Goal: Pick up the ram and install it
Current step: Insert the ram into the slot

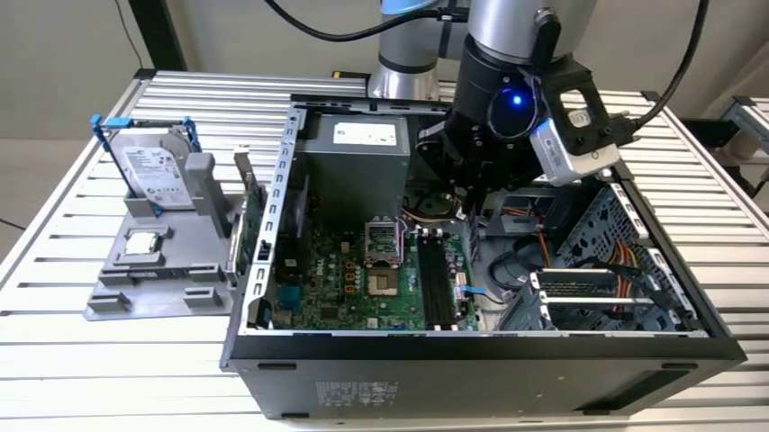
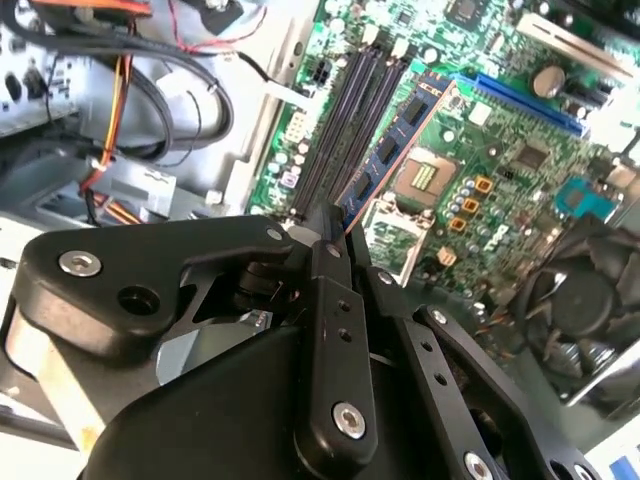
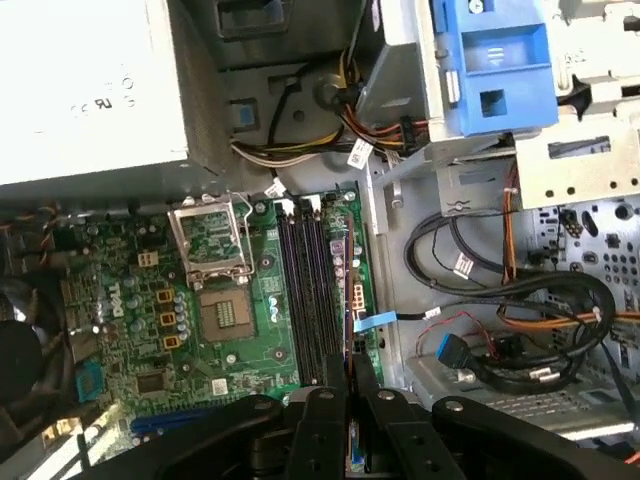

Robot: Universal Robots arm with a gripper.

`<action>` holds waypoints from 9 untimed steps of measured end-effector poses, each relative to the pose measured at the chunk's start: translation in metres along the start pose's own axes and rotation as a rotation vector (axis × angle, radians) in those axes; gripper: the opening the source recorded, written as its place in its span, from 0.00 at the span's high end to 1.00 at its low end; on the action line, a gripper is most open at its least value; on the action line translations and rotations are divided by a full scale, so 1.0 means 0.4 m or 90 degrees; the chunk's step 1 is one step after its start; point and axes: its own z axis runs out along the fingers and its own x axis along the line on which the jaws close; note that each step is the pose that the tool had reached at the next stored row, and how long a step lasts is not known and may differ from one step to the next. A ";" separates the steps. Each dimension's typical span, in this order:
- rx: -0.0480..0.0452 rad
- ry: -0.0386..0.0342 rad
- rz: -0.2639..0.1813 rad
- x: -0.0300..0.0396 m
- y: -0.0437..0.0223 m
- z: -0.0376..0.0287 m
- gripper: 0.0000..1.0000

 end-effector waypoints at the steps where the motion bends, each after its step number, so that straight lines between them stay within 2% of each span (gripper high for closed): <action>1: -0.0012 0.0004 -0.010 0.000 0.000 0.001 1.00; 4: -0.0033 0.0017 -0.037 0.000 0.000 0.006 1.00; 5: -0.0035 0.0034 -0.043 0.000 0.000 0.007 1.00; 7: -0.0035 0.0093 -0.051 0.000 0.000 0.008 1.00; 9: -0.0030 0.0178 -0.058 0.000 0.000 0.009 1.00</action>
